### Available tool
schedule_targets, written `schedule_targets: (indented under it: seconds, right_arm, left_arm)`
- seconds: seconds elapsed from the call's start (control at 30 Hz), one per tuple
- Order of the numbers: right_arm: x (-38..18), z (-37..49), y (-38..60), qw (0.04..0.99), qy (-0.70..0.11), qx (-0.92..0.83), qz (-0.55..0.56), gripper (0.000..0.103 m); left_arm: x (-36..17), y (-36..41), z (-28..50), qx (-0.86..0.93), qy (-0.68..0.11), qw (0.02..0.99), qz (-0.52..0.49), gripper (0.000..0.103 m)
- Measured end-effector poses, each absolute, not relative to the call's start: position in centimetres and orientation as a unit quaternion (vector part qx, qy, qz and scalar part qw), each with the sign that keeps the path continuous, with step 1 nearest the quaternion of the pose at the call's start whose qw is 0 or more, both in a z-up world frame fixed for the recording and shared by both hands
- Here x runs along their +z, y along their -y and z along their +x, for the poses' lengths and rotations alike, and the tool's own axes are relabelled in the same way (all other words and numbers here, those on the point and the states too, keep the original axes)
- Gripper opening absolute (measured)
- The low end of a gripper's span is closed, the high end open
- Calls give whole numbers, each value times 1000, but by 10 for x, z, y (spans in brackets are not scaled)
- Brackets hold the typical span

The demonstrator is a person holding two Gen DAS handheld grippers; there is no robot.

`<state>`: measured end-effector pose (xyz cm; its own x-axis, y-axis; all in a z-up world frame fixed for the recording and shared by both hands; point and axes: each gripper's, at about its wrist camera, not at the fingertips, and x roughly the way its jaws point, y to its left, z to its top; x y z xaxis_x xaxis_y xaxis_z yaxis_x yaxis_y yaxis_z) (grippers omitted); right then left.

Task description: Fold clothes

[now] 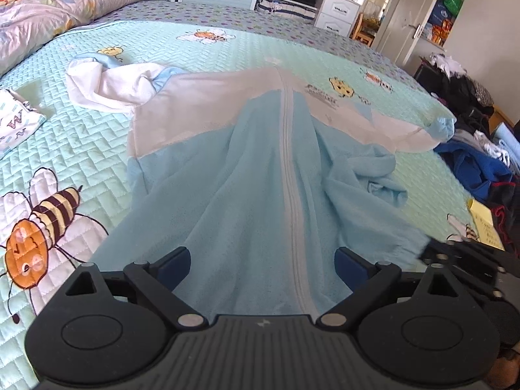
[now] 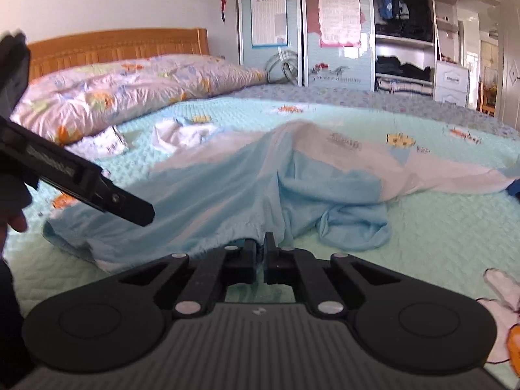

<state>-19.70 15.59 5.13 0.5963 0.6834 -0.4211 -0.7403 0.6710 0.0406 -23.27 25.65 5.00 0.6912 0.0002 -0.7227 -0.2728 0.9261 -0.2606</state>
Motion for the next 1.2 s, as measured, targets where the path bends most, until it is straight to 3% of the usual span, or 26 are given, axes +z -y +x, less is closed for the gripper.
schedule_targets:
  seconds: [0.23,0.37,0.57,0.6,0.7,0.77,0.87,1.07,1.2]
  right_arm:
    - [110,-257,-92,924,-141,344,-93,4]
    - [113,-274,-67,923,-183,323,-105,4]
    - [54,-250,-63,904,-295,281,-131,5]
    - [46,-245,-63,901,-311,271,-132,6]
    - [40,-236,-54,901,-334,258,-105,29]
    - [45,-235,-44,902,-330,265,-82,37]
    - [56,-236,-23,909,-313,270,-44,49]
    - [75,-231,15,919,-284,266,56,53]
    - [73,-229,12,920,-284,266,46,54]
  left_arm:
    - [56,-271,-244,72,-373,900,-213,98]
    - [52,-268,-249,65,-379,900,-206,98]
    - [49,-268,-265,66,-385,901,-188,98]
    - [49,-268,-267,66,-386,902,-184,98]
    - [51,-274,-280,67,-383,905,-174,98]
    - [53,-276,-289,65,-380,909,-159,98]
    - [51,-258,-297,61,-382,918,-85,98]
    - [35,-183,-308,47,-374,914,150,97]
    - [32,-162,-310,38,-368,904,211,97]
